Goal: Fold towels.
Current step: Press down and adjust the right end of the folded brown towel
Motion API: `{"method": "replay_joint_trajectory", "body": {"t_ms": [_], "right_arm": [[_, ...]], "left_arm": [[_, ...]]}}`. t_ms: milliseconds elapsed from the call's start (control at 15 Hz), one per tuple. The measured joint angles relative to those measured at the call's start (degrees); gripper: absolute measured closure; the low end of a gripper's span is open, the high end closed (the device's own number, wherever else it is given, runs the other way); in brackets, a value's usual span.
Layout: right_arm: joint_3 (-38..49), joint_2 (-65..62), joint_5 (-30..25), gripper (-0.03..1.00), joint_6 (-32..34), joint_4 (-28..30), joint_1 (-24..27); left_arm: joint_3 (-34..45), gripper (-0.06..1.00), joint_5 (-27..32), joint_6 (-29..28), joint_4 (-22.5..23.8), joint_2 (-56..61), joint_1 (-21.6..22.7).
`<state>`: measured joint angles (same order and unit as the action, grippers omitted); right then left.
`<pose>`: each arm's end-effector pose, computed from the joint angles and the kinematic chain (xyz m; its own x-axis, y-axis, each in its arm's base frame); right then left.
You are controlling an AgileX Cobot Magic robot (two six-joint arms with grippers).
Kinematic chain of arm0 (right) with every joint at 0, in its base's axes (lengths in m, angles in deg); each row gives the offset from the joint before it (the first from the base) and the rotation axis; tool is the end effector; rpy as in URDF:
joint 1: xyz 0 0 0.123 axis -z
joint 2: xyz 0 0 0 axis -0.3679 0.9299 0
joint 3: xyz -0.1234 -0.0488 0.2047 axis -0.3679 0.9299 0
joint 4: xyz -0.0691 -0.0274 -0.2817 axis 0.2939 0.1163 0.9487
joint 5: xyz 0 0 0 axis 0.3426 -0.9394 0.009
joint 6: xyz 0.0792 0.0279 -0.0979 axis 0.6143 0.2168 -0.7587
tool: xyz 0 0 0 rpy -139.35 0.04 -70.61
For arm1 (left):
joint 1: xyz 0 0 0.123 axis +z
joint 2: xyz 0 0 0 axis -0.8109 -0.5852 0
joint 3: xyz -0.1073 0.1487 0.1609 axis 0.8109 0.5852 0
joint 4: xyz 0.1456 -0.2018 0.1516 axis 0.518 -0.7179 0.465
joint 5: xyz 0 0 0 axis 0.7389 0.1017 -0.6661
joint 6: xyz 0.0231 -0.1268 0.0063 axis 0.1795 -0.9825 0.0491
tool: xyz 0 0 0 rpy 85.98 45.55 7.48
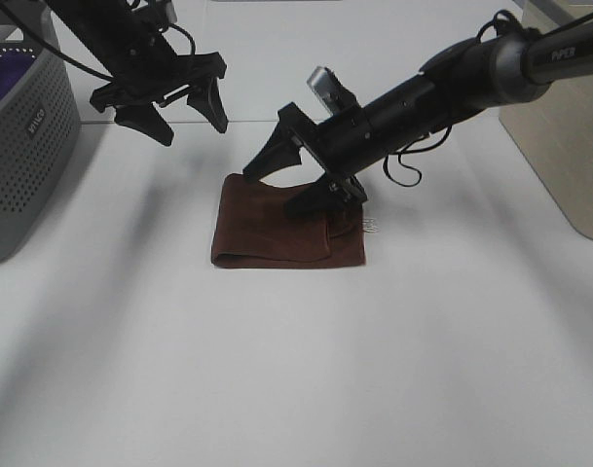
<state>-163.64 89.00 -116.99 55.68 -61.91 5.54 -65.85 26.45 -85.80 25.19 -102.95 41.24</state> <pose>0.4382 0.2278 0.0344 -0.9756 -0.1236 -0.1813 -0.2190 0.5965 0.7721 0.5084 -0.1634 0.1241 -0.9552 0.0286 -0.2947 0.1484 0.9074 -0.3931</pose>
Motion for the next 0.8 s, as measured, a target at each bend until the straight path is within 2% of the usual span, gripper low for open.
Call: {"method": "replay_joint_trajectory", "body": {"t_ms": [533,800], "right_arm": [[0.00,2.69,-2.75,0.20,0.63,0.11,7.56],[0.00,2.01,-4.47,0.20,3.04,10.14,10.66]], "left_arm": [[0.00,0.20,0.92,-0.40,0.52,0.00,-0.06],[0.00,0.20,2.29,-0.40,0.57,0.00,-0.06]]}}
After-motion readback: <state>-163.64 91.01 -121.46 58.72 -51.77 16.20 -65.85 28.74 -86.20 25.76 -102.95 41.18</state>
